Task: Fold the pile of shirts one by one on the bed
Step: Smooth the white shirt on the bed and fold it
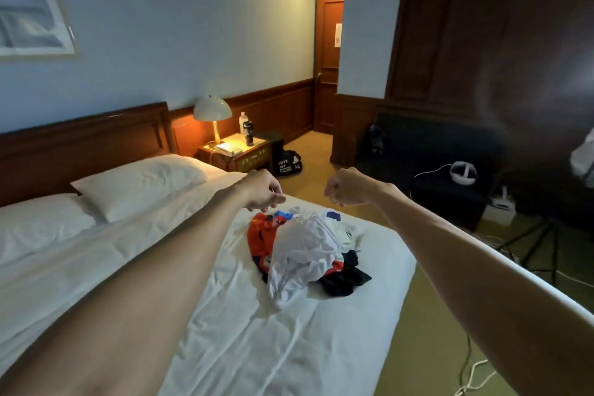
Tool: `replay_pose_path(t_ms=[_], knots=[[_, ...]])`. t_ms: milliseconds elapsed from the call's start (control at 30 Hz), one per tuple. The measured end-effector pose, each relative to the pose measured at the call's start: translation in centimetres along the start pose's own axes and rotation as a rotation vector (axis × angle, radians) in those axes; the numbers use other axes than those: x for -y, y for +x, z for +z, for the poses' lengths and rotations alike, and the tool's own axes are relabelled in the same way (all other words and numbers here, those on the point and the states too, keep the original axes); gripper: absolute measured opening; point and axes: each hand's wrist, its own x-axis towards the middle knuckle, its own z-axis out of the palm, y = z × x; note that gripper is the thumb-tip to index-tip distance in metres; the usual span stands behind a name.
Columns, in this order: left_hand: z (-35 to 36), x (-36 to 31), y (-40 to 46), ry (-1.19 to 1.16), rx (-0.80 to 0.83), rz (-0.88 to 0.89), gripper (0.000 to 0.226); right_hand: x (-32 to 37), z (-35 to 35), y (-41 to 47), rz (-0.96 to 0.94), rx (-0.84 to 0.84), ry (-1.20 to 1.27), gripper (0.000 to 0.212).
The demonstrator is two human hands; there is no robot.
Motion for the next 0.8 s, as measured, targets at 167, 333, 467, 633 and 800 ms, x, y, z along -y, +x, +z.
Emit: replay_pose_path(t_ms=[167,333,467,633,800], knots=[[7.2,2.4,12.3,-0.021,-0.011,-0.087,0.018,-8.9,4.8,10.7,0.006,0.087,0.009,0.026],[16.2,6.5,21.8,-0.034,0.022,-0.227,0.019,-16.1,12.7,19.8,-0.004,0.230,0.003,0.029],[23.9,11.2,27.2,-0.081,0.065,-0.350,0.022,-20.5,21.8,25.2,0.019,0.308,0.078,0.032],[31.6,15.9,30.4,-0.060,0.058,-0.426,0.034,-23.0,31.7,29.1,-0.030,0.348,0.079,0.036],[37.6,20.6,33.5,-0.070,0.046,-0.427,0.047,-23.0,38.7,32.6,-0.131,0.291,-0.038,0.049]])
